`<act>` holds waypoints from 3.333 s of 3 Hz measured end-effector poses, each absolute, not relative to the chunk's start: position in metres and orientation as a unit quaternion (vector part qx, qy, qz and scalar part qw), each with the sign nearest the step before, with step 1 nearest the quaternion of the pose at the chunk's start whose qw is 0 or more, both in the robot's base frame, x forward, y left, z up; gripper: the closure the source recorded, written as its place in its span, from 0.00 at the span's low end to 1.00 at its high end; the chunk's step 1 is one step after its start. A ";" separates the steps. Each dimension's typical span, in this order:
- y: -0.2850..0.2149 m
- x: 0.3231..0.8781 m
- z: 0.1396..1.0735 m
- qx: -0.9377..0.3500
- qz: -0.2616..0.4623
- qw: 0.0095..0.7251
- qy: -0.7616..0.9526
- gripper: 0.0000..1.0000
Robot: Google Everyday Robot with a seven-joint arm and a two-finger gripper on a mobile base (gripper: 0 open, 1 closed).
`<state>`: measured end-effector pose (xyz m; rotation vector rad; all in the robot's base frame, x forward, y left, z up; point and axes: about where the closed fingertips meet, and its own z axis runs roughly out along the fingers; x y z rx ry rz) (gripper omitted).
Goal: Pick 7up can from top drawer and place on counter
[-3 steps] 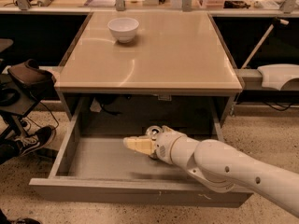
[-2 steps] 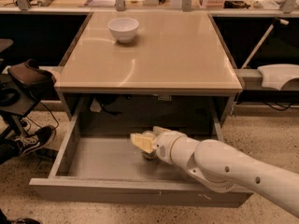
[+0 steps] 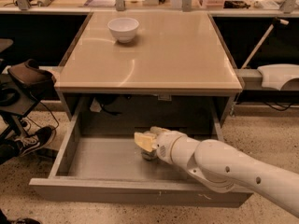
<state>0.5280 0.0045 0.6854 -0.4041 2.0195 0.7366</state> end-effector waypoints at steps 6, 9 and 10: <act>0.012 0.521 1.009 -0.274 0.202 0.562 0.754 1.00; -0.048 0.694 0.934 -0.231 0.280 0.427 0.828 1.00; -0.056 0.746 0.940 -0.203 0.291 0.434 0.828 1.00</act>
Offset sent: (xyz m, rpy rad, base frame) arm 0.0107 -0.0310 0.2866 -0.0687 -0.4273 -0.0649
